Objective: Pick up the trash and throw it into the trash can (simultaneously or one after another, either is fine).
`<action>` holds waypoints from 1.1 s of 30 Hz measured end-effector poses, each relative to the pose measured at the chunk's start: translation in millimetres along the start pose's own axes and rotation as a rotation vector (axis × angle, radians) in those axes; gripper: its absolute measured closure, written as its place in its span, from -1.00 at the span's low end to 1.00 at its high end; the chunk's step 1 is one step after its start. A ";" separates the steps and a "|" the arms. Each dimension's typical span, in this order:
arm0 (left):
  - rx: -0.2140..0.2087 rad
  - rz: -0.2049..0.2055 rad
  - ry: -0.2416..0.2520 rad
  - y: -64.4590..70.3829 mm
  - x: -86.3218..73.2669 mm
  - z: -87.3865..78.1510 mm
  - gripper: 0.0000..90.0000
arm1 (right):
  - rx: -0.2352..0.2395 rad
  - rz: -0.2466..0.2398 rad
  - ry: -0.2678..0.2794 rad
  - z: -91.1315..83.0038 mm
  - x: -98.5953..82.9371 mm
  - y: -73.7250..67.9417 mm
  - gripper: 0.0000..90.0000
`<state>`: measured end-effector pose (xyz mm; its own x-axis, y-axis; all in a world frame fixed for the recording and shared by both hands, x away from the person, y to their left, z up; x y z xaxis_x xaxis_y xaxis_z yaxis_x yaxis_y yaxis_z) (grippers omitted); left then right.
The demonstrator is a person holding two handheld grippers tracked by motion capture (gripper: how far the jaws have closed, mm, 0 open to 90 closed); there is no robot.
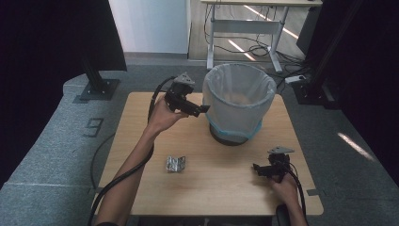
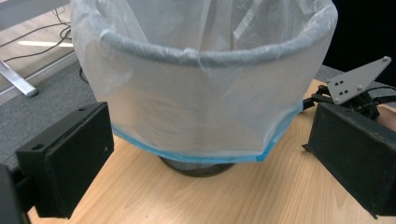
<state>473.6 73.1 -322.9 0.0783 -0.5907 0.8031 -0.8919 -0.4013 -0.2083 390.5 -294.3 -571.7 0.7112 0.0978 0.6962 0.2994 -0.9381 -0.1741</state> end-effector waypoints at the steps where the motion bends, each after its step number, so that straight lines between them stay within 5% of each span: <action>1: -0.002 -0.001 0.002 0.5 -1.9 -0.4 -0.99 | 0.000 0.000 0.000 0.0 0.0 0.0 -1.00; 33: -0.011 -0.012 -0.008 29.1 -96.8 -6.0 -1.00 | 0.000 0.000 0.000 0.0 0.0 0.0 -1.00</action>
<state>437.5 122.8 -403.4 0.0928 -0.5912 0.8012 -0.8957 -0.4011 -0.1922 390.5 -294.2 -571.7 0.7110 0.0975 0.6964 0.2990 -0.9382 -0.1740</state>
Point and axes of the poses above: each handheld gripper's, and its own axes: z roughly forward along the jaws, x roughly out of its top, y roughly to its right, the point moved 2 cm from there along z, roughly forward along the jaws, and after that the axes turned 14 degrees about z, right-handed, at the moved point
